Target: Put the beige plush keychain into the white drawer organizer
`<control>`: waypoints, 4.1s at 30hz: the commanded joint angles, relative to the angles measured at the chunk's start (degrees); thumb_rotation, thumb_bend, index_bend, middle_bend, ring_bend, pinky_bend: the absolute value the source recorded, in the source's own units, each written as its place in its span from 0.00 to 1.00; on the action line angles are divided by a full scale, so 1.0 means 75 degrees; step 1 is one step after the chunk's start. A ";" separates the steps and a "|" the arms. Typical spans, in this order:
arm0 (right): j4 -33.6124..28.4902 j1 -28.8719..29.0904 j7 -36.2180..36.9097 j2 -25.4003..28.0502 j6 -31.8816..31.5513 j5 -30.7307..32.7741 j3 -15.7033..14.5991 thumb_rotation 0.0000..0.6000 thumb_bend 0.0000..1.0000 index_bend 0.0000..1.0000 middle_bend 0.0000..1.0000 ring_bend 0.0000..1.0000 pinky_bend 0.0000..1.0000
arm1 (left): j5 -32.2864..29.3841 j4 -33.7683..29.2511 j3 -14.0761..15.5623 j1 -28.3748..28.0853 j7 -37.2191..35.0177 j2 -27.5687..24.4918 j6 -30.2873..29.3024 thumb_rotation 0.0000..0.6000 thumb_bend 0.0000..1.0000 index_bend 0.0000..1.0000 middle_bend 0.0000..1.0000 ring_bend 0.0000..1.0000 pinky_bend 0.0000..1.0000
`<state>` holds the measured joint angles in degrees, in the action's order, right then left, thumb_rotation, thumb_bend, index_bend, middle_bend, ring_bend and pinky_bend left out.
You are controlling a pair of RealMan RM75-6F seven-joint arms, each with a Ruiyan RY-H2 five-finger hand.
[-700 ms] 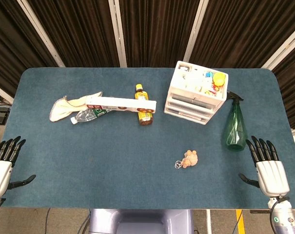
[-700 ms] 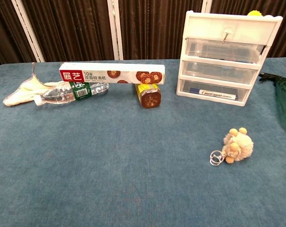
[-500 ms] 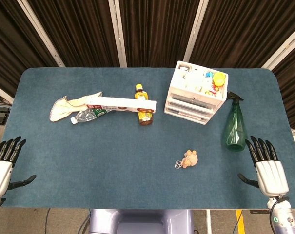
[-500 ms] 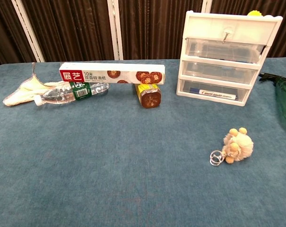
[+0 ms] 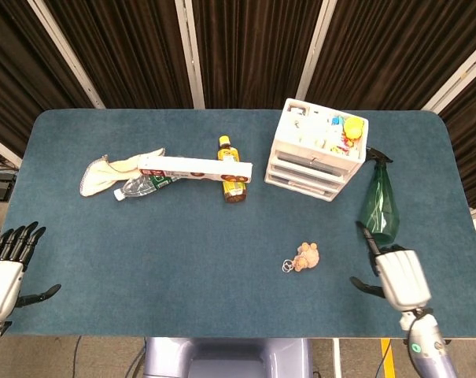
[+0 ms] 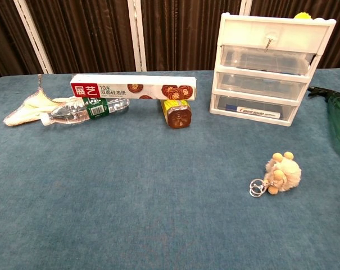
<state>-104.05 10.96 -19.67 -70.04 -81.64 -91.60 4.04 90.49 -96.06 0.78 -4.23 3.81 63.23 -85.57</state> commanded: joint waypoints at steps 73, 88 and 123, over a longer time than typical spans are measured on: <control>0.2773 0.1672 -0.3356 -0.4371 0.1651 0.2903 -0.0073 1.00 0.24 0.46 1.00 1.00 0.89 | 0.0129 -0.0233 0.0118 -0.0048 -0.0631 -0.0269 0.0118 0.88 0.04 0.00 0.00 0.00 0.00; 0.2887 0.1656 -0.3312 -0.4438 0.1619 0.2752 -0.0200 1.00 0.28 0.49 1.00 1.00 0.89 | 0.0142 -0.0234 0.0121 -0.0051 -0.0612 -0.0260 0.0119 0.89 0.04 0.00 0.00 0.00 0.00; 0.2711 0.1606 -0.3509 -0.4214 0.1460 0.2747 -0.0179 1.00 0.27 0.45 1.00 1.00 0.89 | 0.0209 -0.0258 0.0141 -0.0034 -0.0629 -0.0267 0.0069 0.89 0.04 0.00 0.00 0.00 0.00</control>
<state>-83.72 23.01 -45.98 -101.65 -70.69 -71.00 2.70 92.06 -97.99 1.84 -4.49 -0.91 61.22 -85.06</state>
